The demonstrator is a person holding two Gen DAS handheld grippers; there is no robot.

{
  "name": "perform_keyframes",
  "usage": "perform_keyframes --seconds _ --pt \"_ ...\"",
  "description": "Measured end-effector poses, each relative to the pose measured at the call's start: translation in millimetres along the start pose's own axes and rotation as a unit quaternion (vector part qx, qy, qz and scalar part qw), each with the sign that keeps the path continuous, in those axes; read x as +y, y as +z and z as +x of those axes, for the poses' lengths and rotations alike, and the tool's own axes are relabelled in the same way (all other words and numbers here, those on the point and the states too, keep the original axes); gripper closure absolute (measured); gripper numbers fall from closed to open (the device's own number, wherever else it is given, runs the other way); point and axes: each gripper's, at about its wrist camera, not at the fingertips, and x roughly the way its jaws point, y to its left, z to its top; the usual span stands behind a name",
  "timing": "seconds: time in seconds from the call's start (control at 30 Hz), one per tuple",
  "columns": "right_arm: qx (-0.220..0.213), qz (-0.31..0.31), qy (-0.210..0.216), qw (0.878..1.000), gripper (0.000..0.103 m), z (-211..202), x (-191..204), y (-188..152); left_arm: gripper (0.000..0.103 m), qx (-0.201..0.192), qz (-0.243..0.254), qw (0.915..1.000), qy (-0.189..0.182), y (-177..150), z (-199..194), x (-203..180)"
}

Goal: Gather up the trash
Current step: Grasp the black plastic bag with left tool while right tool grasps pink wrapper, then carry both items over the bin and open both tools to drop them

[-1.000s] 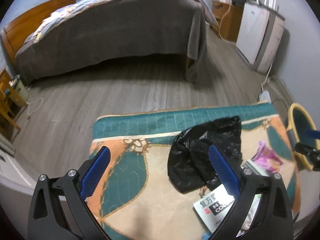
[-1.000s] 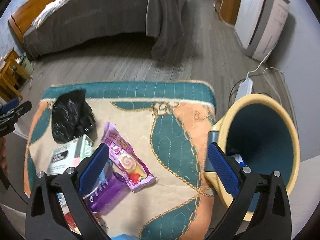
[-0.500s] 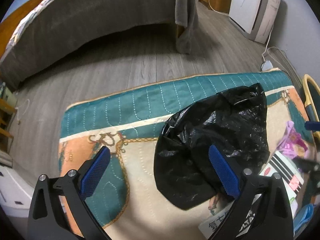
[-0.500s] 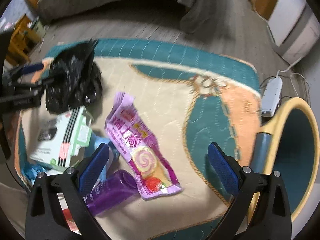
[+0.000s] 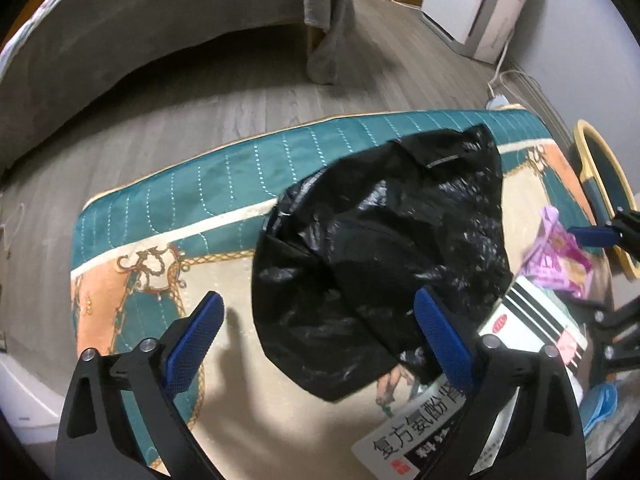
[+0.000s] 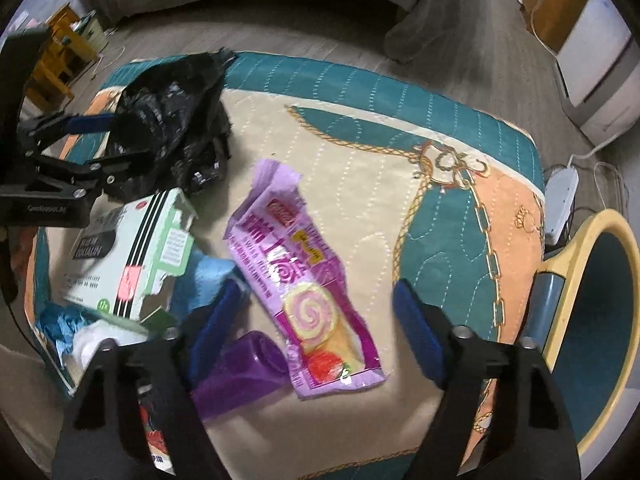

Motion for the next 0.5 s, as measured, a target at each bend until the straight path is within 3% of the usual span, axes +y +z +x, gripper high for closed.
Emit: perform_keyframes --seconds 0.03,0.07,0.13,0.27,0.5 --pt "0.001 -0.007 0.002 1.000 0.052 -1 2 -1 0.018 0.000 0.004 1.0000 -0.003 0 -1 -1" --pt "0.002 -0.010 0.001 1.000 0.057 -1 4 -3 0.032 0.001 0.009 0.9999 -0.010 0 -2 -3" --pt "0.002 -0.012 -0.001 1.000 0.065 -2 6 -6 0.042 0.000 0.020 0.9998 -0.004 -1 -6 -8" --pt "-0.009 0.002 0.001 1.000 0.074 -13 1 -13 0.076 -0.005 0.036 0.9993 0.004 -3 -12 -14" --pt "-0.037 0.021 -0.004 0.999 0.078 -37 -8 -20 0.087 -0.038 0.048 0.9979 0.018 -8 -35 -22"
